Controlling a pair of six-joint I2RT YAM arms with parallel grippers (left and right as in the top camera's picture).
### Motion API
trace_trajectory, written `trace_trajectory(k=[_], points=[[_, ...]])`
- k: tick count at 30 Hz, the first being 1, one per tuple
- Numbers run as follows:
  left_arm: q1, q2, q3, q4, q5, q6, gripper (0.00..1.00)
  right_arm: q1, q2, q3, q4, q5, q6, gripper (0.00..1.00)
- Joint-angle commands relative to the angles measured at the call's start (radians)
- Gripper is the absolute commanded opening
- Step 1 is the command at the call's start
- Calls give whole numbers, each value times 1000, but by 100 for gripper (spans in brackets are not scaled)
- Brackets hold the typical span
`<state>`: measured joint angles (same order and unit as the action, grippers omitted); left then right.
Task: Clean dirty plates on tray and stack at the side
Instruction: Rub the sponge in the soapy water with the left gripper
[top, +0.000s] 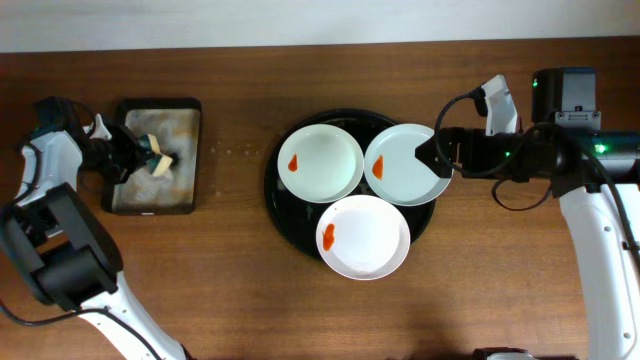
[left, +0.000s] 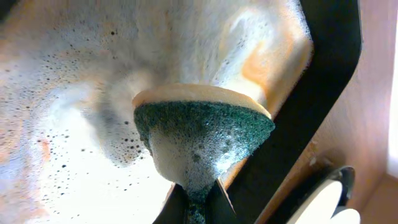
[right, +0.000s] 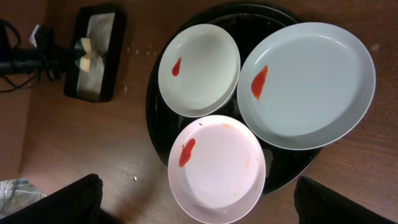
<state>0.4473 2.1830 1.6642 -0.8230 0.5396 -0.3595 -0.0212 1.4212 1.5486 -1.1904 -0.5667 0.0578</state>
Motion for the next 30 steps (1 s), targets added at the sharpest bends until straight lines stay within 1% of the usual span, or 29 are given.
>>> trace_trajectory(k=[1, 7, 10, 14, 18, 22, 24, 27, 30], points=[[-23, -16, -51, 33, -79, 20, 0, -5, -11, 23, -2, -10, 8, 99], [-19, 33, -156, 123, -122, 21, 0, -5, -11, 23, -3, -10, 8, 99], [-19, 33, -162, 135, -114, 21, 0, -5, -11, 23, -3, -10, 8, 99], [-17, 15, -89, 92, -44, 44, 0, -5, -11, 23, -3, -10, 8, 99], [-31, -42, 28, -10, -64, 131, 0, -5, -11, 23, -2, -10, 8, 99], [-93, -105, 97, -76, -232, 203, 0, -5, -11, 23, -2, -10, 8, 99], [-130, -117, 97, -88, -370, 237, 0, -5, -11, 23, -2, -10, 8, 99], [-188, -105, 71, -76, -595, 338, 0, -5, -11, 23, -2, -10, 8, 99], [-220, -70, 21, -29, -664, 410, 0, -5, -11, 23, -2, -10, 8, 99]])
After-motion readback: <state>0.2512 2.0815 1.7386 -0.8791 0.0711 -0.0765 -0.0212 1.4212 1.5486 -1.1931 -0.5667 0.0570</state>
